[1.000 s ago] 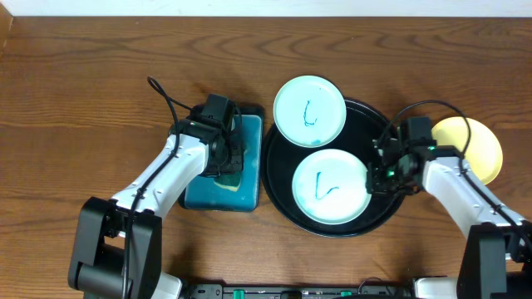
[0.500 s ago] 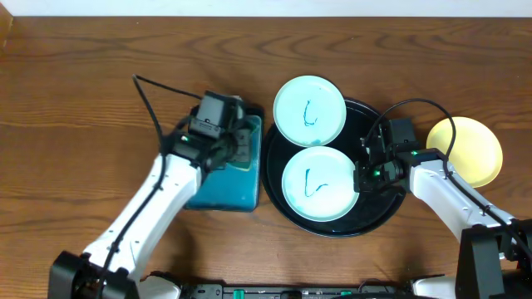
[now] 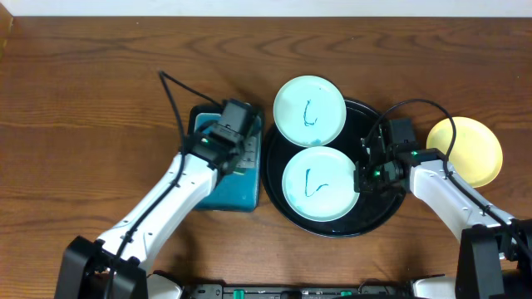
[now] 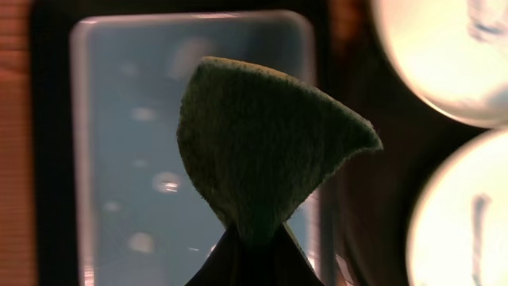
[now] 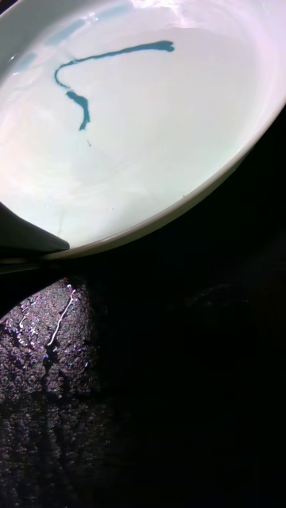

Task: Clean dirty plates on tray and stack at the side
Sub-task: 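Dip the green sponge into the blue water tray with the left gripper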

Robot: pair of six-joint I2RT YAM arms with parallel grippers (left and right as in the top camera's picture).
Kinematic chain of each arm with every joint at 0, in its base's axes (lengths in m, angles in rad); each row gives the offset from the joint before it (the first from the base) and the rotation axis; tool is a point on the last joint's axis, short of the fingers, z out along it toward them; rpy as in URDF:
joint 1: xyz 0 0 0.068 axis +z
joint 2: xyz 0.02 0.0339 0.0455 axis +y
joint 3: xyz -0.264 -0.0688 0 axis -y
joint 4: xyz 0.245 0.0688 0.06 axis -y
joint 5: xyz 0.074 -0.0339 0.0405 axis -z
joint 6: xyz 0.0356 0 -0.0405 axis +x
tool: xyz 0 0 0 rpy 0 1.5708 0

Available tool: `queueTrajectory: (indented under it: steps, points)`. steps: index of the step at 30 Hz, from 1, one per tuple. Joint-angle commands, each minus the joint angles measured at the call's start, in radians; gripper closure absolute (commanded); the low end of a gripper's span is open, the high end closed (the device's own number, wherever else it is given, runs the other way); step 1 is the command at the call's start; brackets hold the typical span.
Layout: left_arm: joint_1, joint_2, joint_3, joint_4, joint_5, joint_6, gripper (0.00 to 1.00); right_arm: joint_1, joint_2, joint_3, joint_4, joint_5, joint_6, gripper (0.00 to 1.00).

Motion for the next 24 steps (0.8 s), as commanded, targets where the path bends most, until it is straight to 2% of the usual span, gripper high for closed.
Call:
queueTrajectory:
  steps: [1,17,24]
  points:
    - [0.068,0.014,-0.011,-0.002,-0.036,0.002,0.92,0.010,-0.010,-0.005,-0.001,0.003,0.012,0.99]
    - [0.102,0.346,-0.031,0.070,0.010,0.002,0.92,0.010,-0.010,-0.005,-0.008,0.003,0.012,0.99]
    - [0.103,0.338,-0.026,0.059,0.013,0.011,0.92,0.010,-0.010,-0.005,-0.009,0.003,0.012,0.99]
